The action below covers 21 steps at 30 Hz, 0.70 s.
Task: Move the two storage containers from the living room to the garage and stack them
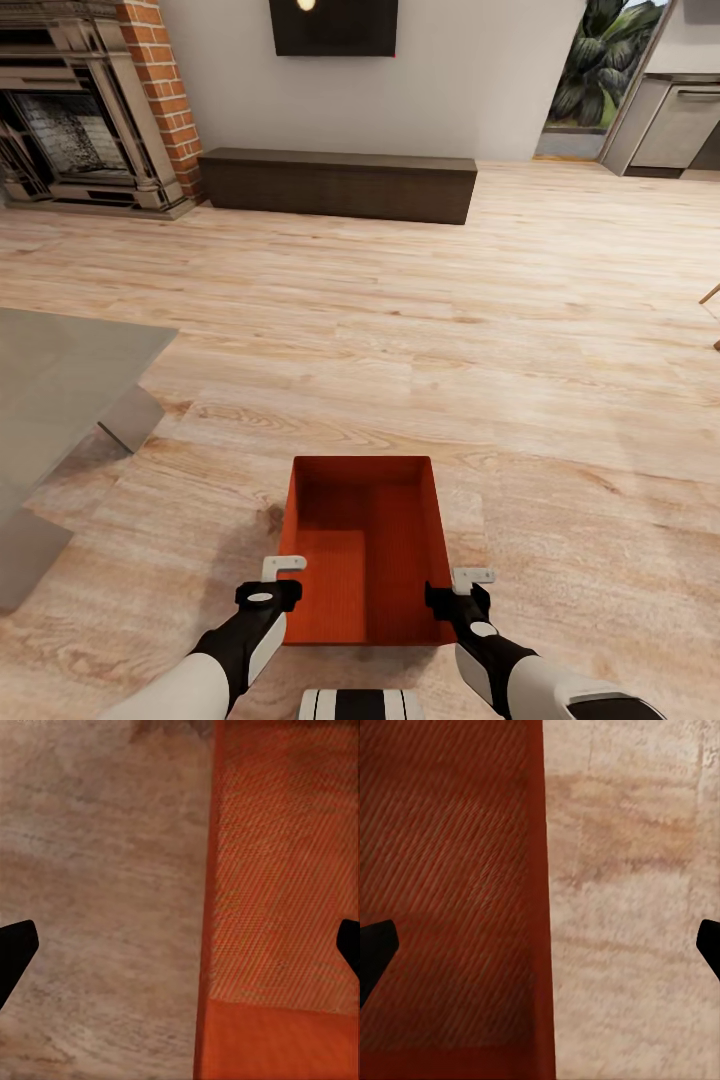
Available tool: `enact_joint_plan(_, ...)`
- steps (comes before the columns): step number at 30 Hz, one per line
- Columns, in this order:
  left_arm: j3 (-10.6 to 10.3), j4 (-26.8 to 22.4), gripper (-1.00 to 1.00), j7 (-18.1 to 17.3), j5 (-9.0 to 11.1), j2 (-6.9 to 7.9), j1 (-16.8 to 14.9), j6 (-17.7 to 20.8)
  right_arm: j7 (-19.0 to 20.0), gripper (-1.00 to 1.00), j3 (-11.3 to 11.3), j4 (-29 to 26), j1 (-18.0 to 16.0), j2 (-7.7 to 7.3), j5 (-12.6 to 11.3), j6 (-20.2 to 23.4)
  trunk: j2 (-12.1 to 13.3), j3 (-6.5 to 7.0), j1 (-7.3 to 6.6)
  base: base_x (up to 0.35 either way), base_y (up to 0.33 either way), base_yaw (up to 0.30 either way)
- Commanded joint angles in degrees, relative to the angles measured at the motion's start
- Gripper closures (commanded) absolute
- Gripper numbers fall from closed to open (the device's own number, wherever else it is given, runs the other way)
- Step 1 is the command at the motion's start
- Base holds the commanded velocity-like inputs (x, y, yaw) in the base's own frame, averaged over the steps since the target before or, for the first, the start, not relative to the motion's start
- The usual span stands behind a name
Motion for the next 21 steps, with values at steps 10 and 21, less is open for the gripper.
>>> enact_joint_plan(10,-0.7,-1.0,1.00,-1.0,0.2,0.01,0.0,0.1,-0.3,1.00,0.3,0.1,0.0,0.05,-0.2,-0.1,0.0,-0.04,-0.01,0.000,0.000,0.000)
enact_joint_plan(21,-0.7,-1.2,1.00,-0.7,0.2,-0.32,0.0,0.1,-0.3,1.00,0.3,0.1,0.0,0.03,-0.1,-0.1,0.0,-0.04,-0.01,0.000,0.000,0.000)
